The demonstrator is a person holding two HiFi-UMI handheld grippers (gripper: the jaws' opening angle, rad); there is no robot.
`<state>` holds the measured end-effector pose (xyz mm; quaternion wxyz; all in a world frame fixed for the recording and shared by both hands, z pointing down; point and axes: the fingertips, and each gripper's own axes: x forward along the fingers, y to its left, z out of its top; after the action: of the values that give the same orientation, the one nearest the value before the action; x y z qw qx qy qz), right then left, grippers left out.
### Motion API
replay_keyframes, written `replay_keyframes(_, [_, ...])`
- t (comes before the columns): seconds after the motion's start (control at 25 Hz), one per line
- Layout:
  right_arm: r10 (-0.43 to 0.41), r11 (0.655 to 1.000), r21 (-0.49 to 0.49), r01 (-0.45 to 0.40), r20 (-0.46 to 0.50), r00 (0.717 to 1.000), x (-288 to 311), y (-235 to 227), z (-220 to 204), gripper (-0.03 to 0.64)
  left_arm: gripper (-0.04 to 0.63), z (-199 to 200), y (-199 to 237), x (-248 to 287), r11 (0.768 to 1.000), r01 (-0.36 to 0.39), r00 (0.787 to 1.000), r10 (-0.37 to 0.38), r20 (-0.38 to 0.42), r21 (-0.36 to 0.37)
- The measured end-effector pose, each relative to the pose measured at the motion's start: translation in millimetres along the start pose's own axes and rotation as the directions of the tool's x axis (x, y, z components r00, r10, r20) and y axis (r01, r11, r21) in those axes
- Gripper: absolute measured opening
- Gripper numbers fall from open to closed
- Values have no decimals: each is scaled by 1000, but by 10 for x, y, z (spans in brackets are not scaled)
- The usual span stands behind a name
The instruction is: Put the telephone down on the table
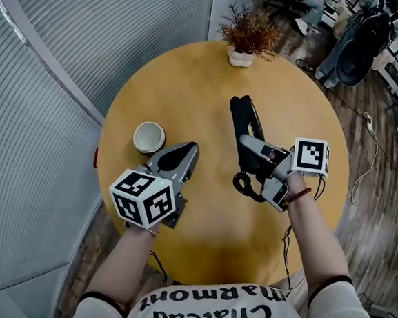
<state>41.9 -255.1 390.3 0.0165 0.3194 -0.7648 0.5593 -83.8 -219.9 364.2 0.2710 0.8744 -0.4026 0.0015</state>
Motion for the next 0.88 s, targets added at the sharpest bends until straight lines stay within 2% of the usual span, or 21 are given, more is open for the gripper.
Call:
replay_keyframes(0.28, [24, 997, 75, -21, -43, 999, 72, -43, -31, 314, 3, -132, -179, -134, 997, -37, 999, 39, -17, 69])
replay_keyframes(0.52, [-22, 988, 149, 32, -72, 997, 118, -251, -89, 314, 3, -333, -385, -205, 989, -79, 995, 86, -53, 128])
replay_keyframes(0.64, [-35, 985, 166, 48, -80, 996, 170, -252, -44, 314, 3, -310, -474, -248, 993, -72, 995, 77, -56, 96])
replay_keyframes(0.8, [-94, 985, 135, 105, -86, 992, 507, -476, 143, 314, 5, -412, -174, -73, 998, -67, 995, 68, -66, 20])
replay_keyframes(0.88, [-105, 985, 125, 116, -93, 990, 548, -474, 149, 314, 3, -433, -174, -84, 998, -67, 996, 67, -61, 2])
